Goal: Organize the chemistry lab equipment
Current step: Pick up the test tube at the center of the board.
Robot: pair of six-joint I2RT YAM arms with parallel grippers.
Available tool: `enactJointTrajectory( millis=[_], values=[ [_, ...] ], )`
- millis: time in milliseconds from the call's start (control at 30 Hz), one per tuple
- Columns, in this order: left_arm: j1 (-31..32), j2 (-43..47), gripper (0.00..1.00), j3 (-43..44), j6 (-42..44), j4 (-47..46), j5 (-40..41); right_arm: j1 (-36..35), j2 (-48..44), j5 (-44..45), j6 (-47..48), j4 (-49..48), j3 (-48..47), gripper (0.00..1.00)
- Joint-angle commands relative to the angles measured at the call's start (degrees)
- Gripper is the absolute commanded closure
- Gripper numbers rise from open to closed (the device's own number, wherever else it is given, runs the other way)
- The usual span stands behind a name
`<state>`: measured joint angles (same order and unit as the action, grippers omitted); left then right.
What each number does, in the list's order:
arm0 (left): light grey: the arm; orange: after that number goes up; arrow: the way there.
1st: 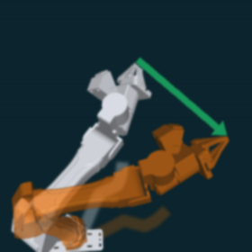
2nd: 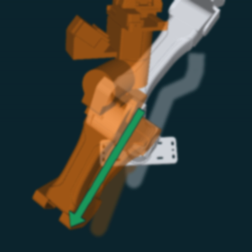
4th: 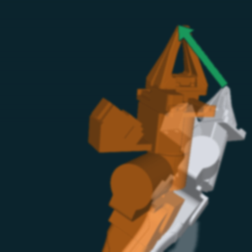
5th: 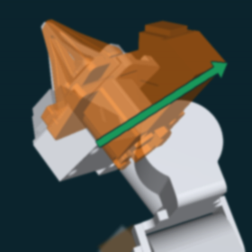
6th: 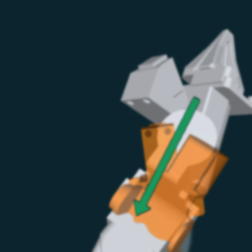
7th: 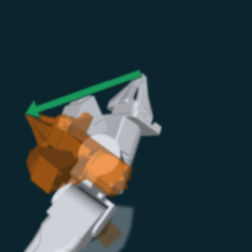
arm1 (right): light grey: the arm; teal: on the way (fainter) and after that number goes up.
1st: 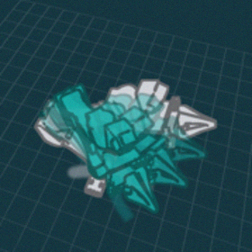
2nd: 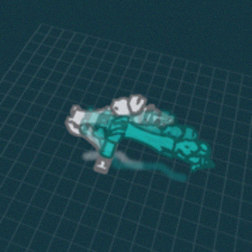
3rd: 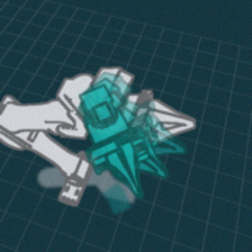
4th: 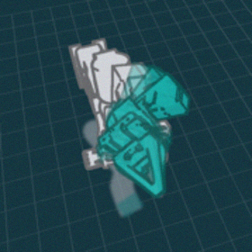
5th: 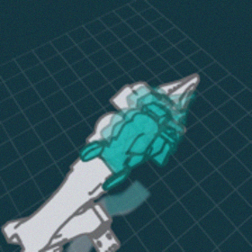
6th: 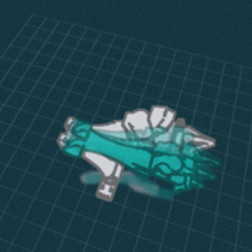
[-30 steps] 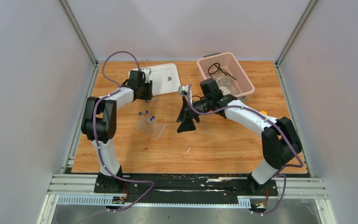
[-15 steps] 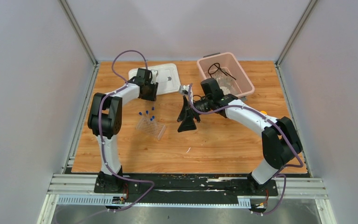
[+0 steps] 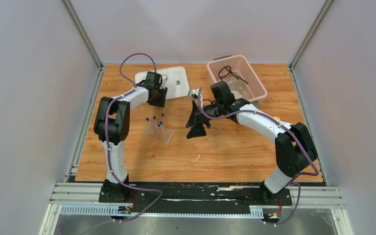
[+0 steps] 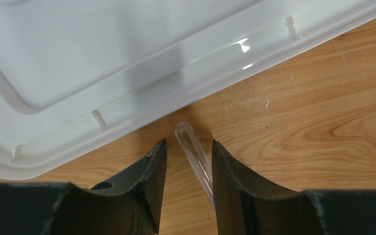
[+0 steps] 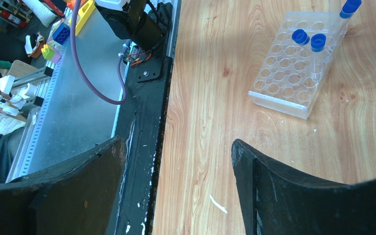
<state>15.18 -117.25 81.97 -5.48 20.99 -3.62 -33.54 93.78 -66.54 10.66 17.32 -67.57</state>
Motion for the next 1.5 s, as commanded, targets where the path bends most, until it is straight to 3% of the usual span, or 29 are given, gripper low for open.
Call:
enactJointTrajectory(
  millis=[0,167,333,433,533,867,1333,1467],
  values=[
    [1.4,-0.5,0.55,1.1,-3.6,6.5,4.2,0.4,0.5,-2.0,1.0,-0.1,-2.5,0.20],
    [3.6,0.2,0.59,-1.7,-4.6,7.0,7.5,0.4,0.5,-2.1,1.1,0.0,-2.5,0.20],
    [4.8,-1.0,0.71,-1.2,-5.6,8.0,6.0,0.4,0.3,-2.1,1.1,0.0,-2.6,0.20],
    [5.0,-2.0,0.92,-0.3,-6.0,8.4,3.4,0.4,0.1,-2.2,1.1,0.0,-2.4,0.20],
    [5.4,-1.9,1.00,-0.1,-6.0,8.3,0.8,0.4,0.0,-2.1,1.4,0.3,-2.5,0.20],
    [5.9,9.9,1.00,-10.3,-10.9,-6.6,-11.8,0.4,-1.5,0.5,4.1,1.4,-2.3,0.20],
    [6.0,25.0,1.00,-26.9,-24.1,-34.0,-26.0,0.5,-4.7,4.2,6.8,0.1,-0.7,0.20],
    [6.0,27.8,1.00,-31.3,-28.8,-43.8,-31.1,1.0,-6.4,3.2,4.4,-4.1,1.4,0.19]
  ],
)
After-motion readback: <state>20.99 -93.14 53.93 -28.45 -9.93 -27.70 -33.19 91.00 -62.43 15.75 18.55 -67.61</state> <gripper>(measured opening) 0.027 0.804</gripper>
